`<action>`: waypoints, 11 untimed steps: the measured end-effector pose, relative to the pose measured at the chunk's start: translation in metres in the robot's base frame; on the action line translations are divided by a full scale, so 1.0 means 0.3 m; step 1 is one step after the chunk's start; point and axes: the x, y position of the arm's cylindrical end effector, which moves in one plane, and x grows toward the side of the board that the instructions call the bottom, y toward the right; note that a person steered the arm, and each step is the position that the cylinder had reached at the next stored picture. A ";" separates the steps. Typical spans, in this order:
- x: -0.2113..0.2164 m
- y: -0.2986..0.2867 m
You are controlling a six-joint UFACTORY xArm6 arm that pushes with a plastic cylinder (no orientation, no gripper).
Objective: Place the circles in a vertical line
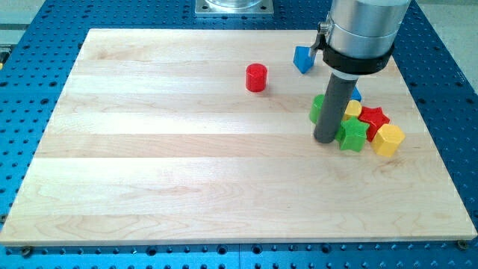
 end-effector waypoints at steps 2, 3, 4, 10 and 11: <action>0.020 -0.016; 0.014 -0.098; -0.072 -0.226; -0.447 -0.391; -0.476 -0.387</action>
